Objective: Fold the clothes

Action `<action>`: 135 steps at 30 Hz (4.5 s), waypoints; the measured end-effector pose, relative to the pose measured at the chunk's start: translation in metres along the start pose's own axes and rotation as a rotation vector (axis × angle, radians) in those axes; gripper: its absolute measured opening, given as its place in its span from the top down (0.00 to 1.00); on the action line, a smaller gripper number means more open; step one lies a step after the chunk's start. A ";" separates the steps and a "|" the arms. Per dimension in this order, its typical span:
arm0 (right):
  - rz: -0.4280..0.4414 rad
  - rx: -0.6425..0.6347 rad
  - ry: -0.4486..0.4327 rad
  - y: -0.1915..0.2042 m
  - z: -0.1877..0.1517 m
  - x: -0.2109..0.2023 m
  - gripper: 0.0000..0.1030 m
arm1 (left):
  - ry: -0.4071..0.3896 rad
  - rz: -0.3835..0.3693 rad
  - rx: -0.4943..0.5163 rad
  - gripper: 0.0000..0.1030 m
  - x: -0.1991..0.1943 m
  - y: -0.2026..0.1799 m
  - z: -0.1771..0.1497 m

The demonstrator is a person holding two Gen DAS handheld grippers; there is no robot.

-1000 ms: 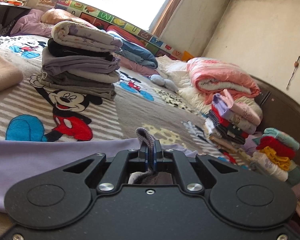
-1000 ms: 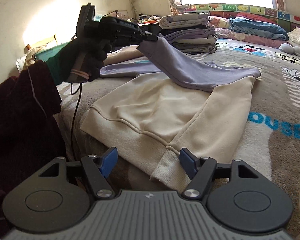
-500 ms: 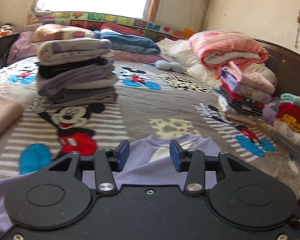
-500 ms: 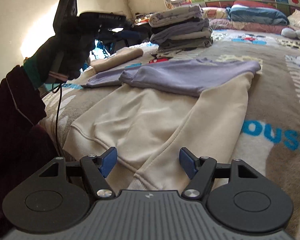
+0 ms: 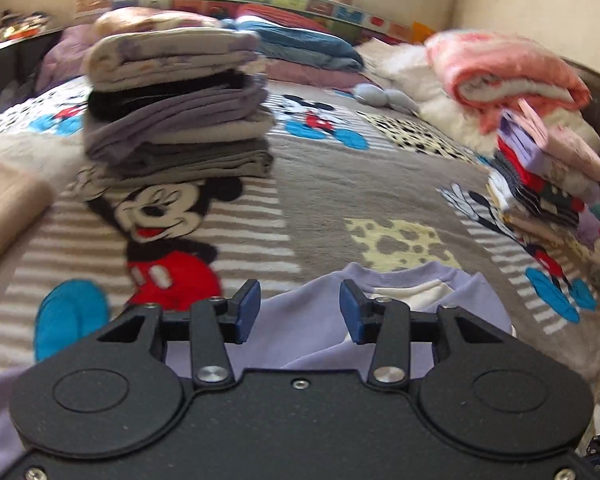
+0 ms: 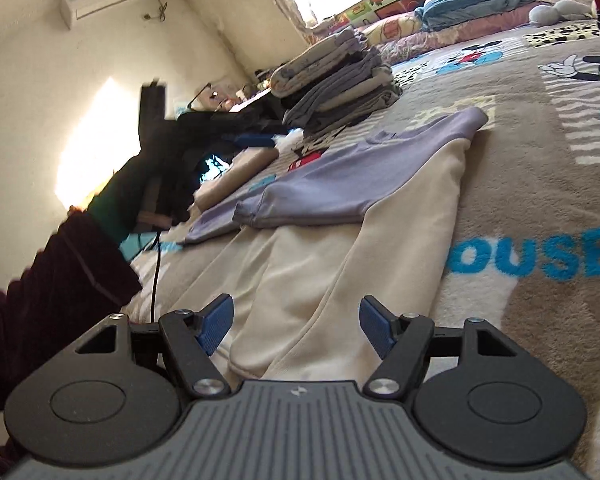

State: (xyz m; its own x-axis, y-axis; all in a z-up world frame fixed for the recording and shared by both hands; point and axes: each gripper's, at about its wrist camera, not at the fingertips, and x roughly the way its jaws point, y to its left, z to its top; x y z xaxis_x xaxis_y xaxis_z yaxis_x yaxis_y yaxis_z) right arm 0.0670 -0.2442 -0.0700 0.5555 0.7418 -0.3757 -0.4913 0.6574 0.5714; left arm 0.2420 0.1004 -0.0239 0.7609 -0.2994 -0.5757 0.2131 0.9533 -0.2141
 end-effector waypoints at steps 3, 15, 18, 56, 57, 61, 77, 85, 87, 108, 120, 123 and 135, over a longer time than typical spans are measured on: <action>-0.007 0.017 -0.044 -0.008 0.010 0.001 0.32 | -0.034 0.026 -0.092 0.59 -0.027 0.026 -0.023; -0.031 -0.144 -0.049 -0.015 0.056 0.053 0.31 | -0.002 0.107 -0.148 0.57 -0.033 0.025 -0.054; -0.067 -0.111 -0.025 -0.033 0.054 0.060 0.31 | 0.067 0.152 -0.051 0.57 -0.020 0.008 -0.055; -0.105 -0.059 -0.027 -0.052 0.047 0.067 0.26 | 0.088 0.128 -0.100 0.57 -0.016 0.020 -0.016; -0.105 -0.060 -0.026 -0.052 0.047 0.067 0.26 | 0.098 0.129 -0.121 0.57 -0.018 0.024 -0.024; -0.106 -0.058 -0.029 -0.052 0.045 0.066 0.26 | 0.105 0.110 -0.221 0.57 -0.030 0.029 -0.052; -0.110 -0.044 -0.055 -0.056 0.045 0.062 0.26 | -0.059 0.154 -0.265 0.95 -0.075 -0.013 -0.081; -0.129 -0.036 -0.027 -0.054 0.043 0.058 0.27 | -0.052 0.165 -0.297 0.95 -0.064 0.003 -0.095; -0.132 -0.044 -0.033 -0.051 0.041 0.057 0.27 | -0.012 0.170 -0.290 0.95 -0.048 0.010 -0.097; -0.421 -0.037 0.005 -0.122 0.150 0.132 0.88 | -0.008 0.000 -0.382 0.95 -0.046 0.041 -0.109; -0.274 0.247 -0.069 -0.150 0.147 0.102 0.27 | -0.015 -0.038 -0.399 0.94 -0.049 0.048 -0.110; -0.220 0.237 -0.014 -0.144 0.140 0.107 0.72 | -0.017 -0.042 -0.405 0.94 -0.049 0.048 -0.110; -0.379 0.037 -0.068 -0.113 0.134 0.093 0.67 | -0.026 -0.027 -0.382 0.95 -0.047 0.046 -0.112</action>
State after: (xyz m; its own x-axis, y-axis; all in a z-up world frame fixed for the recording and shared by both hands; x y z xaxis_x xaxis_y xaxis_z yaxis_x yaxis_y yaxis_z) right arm 0.2640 -0.2672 -0.0719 0.7373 0.4354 -0.5165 -0.2185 0.8772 0.4275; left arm 0.1477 0.1535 -0.0952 0.7743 -0.3188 -0.5466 -0.0066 0.8597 -0.5108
